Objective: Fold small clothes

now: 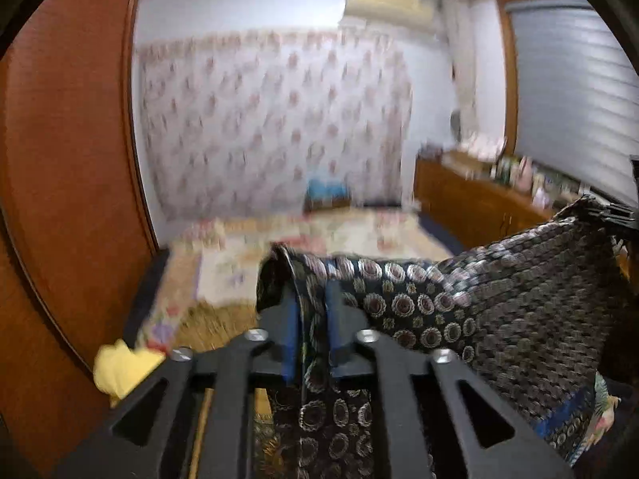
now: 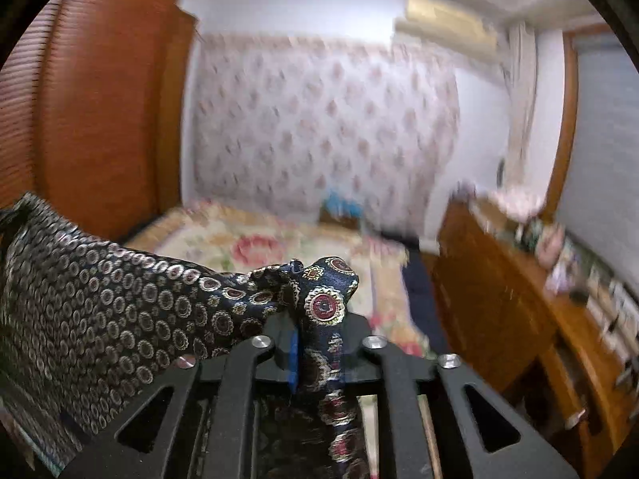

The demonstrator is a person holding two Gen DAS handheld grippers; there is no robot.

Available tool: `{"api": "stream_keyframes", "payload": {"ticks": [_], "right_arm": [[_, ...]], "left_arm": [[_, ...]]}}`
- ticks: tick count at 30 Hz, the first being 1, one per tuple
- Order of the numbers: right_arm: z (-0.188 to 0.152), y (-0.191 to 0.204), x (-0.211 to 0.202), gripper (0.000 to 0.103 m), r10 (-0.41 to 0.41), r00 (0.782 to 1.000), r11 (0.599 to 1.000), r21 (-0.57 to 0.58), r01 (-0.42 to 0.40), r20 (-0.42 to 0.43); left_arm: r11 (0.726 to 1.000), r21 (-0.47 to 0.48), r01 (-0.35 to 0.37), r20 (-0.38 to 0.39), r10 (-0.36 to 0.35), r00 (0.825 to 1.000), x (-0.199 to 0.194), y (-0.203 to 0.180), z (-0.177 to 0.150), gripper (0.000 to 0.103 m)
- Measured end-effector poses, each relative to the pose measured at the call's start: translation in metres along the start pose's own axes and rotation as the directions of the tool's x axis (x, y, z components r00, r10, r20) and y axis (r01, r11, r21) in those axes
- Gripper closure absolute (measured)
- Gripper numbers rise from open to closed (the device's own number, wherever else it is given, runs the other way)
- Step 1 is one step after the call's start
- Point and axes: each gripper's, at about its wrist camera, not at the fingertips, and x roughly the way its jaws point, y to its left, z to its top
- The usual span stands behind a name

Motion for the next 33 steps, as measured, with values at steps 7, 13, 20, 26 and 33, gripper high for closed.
{"api": "stream_keyframes", "payload": {"ticks": [7, 13, 20, 26, 33], "right_arm": [[-0.070, 0.020, 0.078, 0.050, 0.006, 0.980, 0.998, 0.061, 0.007, -0.201], [-0.107, 0.009, 0.079, 0.043, 0.052, 0.974, 0.996, 0.082, -0.034, -0.221], [-0.137, -0.033, 0.061, 0.042, 0.099, 0.968, 0.991, 0.113, -0.075, -0.231], [-0.158, -0.064, 0.036, 0.042, 0.109, 0.961, 0.979, 0.195, -0.059, -0.254], [-0.191, -0.075, 0.004, 0.042, 0.147, 0.952, 0.975, 0.200, -0.094, -0.268]], "left_arm": [[0.996, -0.023, 0.091, -0.116, -0.093, 0.989, 0.022, 0.004, -0.060, 0.052], [0.987, -0.012, 0.161, -0.165, -0.161, 0.973, 0.012, -0.030, -0.091, 0.034], [0.965, 0.027, 0.259, -0.232, -0.246, 0.941, 0.007, -0.074, -0.130, 0.024], [0.961, 0.053, 0.273, -0.309, -0.245, 0.919, 0.018, -0.102, -0.157, 0.024], [0.959, 0.081, 0.272, -0.379, -0.223, 0.898, 0.032, -0.115, -0.178, 0.024]]}}
